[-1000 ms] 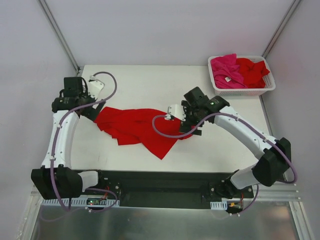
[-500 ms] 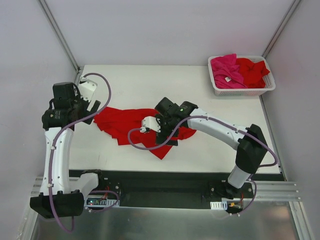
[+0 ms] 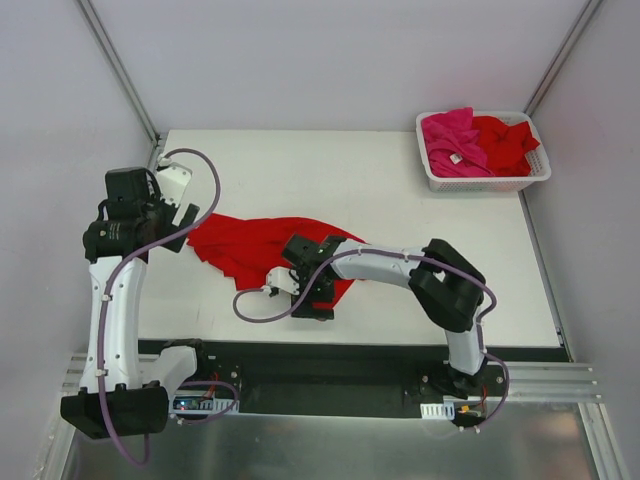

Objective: Fold and stack the t-shirts

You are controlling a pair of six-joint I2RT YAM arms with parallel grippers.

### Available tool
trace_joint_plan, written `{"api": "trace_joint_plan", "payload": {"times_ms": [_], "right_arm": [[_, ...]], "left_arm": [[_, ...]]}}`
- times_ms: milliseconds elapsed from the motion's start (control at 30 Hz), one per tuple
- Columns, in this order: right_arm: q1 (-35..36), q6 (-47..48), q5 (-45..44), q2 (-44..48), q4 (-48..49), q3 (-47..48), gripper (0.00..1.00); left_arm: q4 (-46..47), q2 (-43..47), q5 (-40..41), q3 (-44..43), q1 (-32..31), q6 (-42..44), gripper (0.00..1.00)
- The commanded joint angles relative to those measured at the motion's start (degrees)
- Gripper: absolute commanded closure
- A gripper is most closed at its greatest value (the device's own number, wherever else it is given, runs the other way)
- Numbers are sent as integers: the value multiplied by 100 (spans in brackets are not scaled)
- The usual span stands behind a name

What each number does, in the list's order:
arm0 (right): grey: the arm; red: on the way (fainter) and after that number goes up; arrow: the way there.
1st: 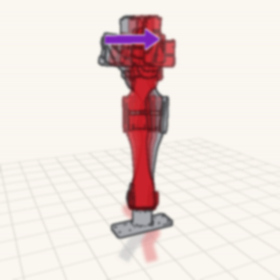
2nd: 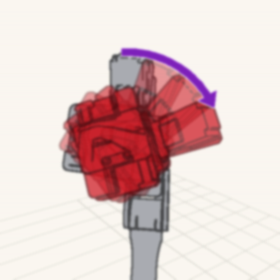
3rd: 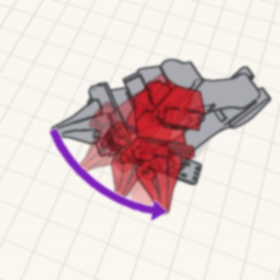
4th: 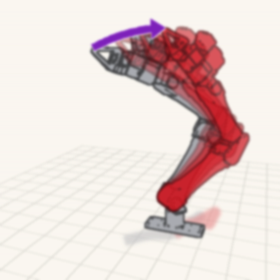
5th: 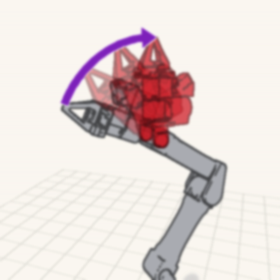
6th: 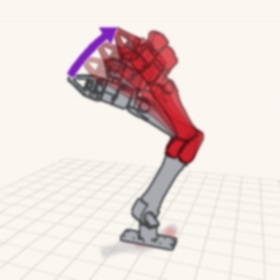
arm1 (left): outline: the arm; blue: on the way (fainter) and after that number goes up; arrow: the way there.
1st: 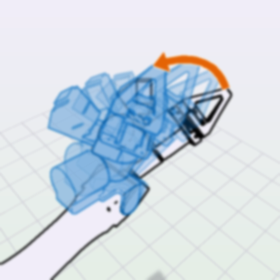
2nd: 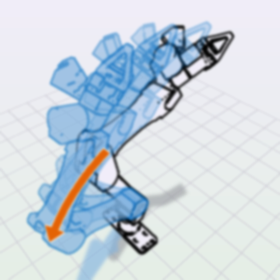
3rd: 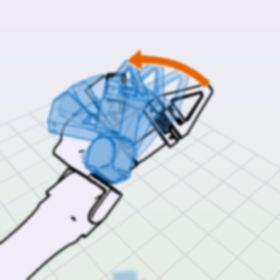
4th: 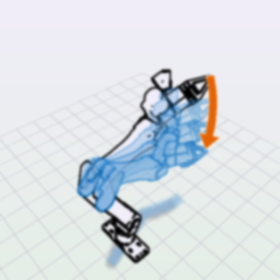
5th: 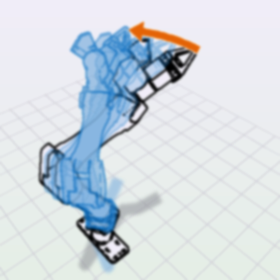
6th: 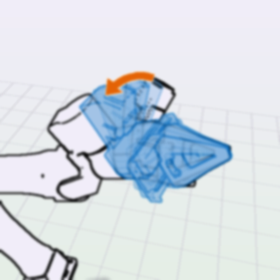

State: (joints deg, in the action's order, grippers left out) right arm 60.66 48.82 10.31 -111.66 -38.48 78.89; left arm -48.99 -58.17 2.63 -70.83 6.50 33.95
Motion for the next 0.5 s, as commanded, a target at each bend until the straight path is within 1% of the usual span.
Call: {"api": "trace_joint_plan", "payload": {"times_ms": [0,133,200,233,300,333,400,433,467], "right_arm": [[51,-311,-371,-242,543,-23,8],[77,-504,-503,-559,613,-5,8],[112,-540,-538,-629,640,-32,24],[130,-566,-530,-629,631,-75,49],[139,-566,-503,-568,640,-154,85],[156,-549,-521,-524,579,-181,98],[148,-461,-529,-253,403,-138,99],[139,-443,-556,-121,37,-42,99],[147,-400,-530,-6,-236,334,99]], "left_arm": [[-66,34,115,-300,79,-82,1],[-119,69,53,-309,79,-82,0],[-128,78,44,-309,79,-82,1],[-128,78,27,-309,71,-65,1],[-119,78,27,-318,79,-47,1],[-128,69,18,-326,79,-38,1],[-119,69,27,-326,79,6,1],[-128,69,27,-326,71,23,1],[-119,87,27,-326,79,23,1]]}}
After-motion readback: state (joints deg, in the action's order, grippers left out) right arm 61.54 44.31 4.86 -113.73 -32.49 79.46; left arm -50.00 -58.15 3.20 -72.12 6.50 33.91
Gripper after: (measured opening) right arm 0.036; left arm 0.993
